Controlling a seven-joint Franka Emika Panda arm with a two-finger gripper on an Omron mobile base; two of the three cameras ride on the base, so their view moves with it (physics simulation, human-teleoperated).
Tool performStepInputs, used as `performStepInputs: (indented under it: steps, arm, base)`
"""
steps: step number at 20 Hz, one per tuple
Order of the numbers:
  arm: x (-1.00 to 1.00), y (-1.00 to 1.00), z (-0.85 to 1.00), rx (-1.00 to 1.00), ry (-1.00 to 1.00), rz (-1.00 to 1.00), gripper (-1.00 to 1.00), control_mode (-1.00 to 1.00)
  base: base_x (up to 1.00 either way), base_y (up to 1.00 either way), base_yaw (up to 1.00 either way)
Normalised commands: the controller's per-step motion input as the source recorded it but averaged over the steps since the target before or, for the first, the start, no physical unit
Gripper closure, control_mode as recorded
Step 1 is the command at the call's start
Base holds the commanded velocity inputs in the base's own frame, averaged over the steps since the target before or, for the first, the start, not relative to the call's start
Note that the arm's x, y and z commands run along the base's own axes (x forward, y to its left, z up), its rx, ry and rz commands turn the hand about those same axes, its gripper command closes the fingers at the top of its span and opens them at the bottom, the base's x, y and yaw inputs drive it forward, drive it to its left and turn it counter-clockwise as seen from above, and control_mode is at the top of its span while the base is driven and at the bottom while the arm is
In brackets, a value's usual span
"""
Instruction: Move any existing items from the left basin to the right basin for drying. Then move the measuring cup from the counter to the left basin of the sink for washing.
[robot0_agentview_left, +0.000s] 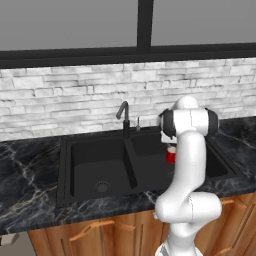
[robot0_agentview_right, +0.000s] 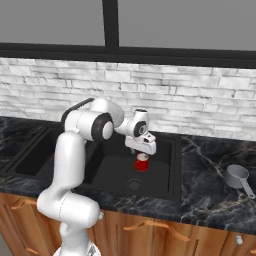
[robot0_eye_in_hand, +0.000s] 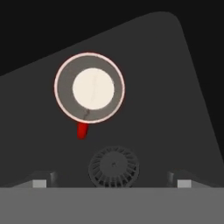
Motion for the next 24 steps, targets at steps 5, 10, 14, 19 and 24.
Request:
performStepInputs:
  steps: [5,10,14,19,24]
  arm:
    - [-0.29,-0.10,0.18,0.00,0.00,0.00,-1.00,-1.00]
    - [-0.25,-0.21,0.28,0.00,0.00,0.00,-1.00,-1.00]
    - [-0.22,-0.29,0.31,0.00,0.00,0.00,-1.00,-1.00]
    - [-0.24,-0.32,0.30,0.00,0.00,0.00,-1.00,-1.00]
    - [-0.28,-0.36,0.28,0.00,0.00,0.00,-1.00,-1.00]
  base:
    - [0.00,0.00,0.00]
    - [0.00,0.00,0.00]
    - [0.00,0.00,0.00]
    - [0.00,0.00,0.00]
    - [0.00,0.00,0.00]
